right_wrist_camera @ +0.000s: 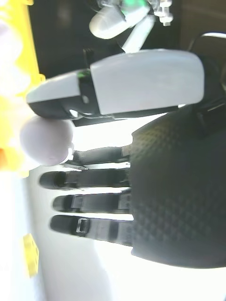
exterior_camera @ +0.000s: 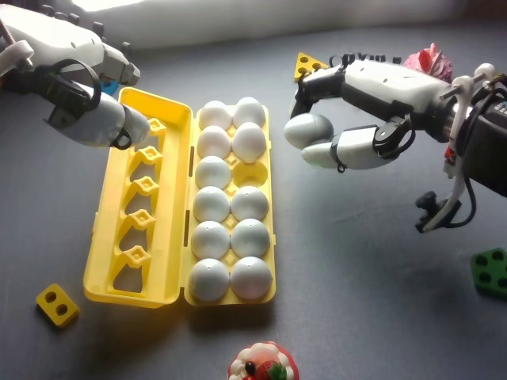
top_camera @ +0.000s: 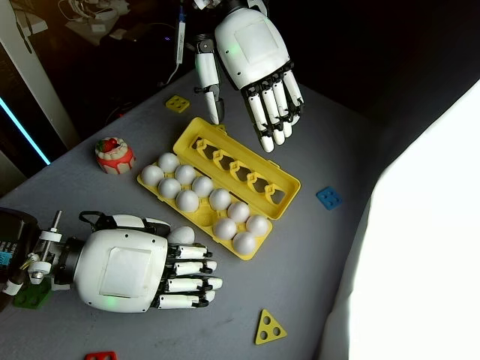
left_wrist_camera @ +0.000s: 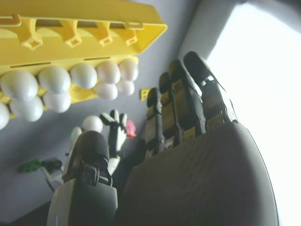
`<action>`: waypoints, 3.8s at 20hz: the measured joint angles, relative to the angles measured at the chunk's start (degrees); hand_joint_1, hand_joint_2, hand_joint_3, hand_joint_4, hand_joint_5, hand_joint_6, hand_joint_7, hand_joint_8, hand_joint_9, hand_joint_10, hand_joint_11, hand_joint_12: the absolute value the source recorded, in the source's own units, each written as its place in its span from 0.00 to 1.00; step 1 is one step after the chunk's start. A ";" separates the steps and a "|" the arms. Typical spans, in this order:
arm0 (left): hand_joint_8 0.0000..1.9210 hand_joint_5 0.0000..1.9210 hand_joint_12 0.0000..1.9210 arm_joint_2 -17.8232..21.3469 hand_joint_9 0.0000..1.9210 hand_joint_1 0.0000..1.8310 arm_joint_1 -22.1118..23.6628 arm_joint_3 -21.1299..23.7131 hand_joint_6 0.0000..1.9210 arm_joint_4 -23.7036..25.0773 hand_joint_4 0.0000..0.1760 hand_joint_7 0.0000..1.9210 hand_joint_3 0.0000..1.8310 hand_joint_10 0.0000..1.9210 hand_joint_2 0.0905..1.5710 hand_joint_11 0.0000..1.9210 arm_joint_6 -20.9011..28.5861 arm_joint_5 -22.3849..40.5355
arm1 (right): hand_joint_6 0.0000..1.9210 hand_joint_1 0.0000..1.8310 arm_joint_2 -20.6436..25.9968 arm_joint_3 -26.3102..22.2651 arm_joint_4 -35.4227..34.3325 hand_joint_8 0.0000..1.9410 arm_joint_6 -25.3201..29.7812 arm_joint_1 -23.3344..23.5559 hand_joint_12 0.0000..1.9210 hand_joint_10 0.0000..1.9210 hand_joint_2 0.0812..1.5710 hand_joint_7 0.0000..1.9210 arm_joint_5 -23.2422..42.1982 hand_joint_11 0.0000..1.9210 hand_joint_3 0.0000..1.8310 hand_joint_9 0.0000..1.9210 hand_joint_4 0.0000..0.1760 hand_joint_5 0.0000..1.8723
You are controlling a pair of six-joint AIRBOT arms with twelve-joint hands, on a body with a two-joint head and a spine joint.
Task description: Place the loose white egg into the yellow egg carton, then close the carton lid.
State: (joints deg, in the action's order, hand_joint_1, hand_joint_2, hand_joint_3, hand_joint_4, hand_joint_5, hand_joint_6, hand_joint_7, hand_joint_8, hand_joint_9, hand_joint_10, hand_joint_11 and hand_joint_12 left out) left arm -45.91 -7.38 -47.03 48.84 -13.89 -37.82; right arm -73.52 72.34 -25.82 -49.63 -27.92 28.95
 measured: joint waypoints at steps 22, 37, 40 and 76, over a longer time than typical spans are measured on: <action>0.00 0.14 0.51 -0.24 0.17 0.08 0.00 -2.25 0.00 -0.63 0.10 0.16 0.00 0.00 0.85 0.00 0.00 -0.02 | 0.69 0.57 -8.55 2.78 -0.50 0.00 11.50 -2.97 0.33 0.01 0.77 0.25 9.40 0.00 0.00 0.12 0.00 0.42; 0.00 0.13 0.49 -0.24 0.16 0.08 0.00 -2.25 0.00 -1.29 0.09 0.15 0.00 0.00 0.85 0.00 -0.22 -0.50 | 0.66 0.58 -11.50 5.42 -1.11 0.00 11.87 -3.78 0.31 0.01 0.76 0.24 9.79 0.00 0.00 0.11 0.00 0.43; 0.00 0.14 0.50 -0.24 0.17 0.07 0.00 -2.25 0.00 -1.29 0.09 0.15 0.00 0.01 0.85 0.00 -0.94 -0.63 | 0.66 0.57 -11.61 5.53 -1.14 0.00 11.89 -3.76 0.30 0.00 0.76 0.23 9.88 0.00 0.00 0.11 0.00 0.43; 0.00 0.14 0.50 -0.24 0.18 0.07 -2.21 -8.44 0.00 -17.18 0.14 0.16 0.00 0.00 0.86 0.00 11.23 -1.22 | 0.10 0.33 6.60 2.89 25.20 0.02 15.67 1.29 0.61 0.07 0.71 0.21 -4.83 0.00 0.00 0.17 0.00 0.21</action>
State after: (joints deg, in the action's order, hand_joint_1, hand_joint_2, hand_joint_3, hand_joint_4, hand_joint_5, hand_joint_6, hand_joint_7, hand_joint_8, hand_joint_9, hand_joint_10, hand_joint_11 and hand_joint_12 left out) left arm -46.15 -9.58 -55.46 31.66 -2.66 -39.05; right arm -66.92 75.22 -0.62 -33.95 -26.63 24.12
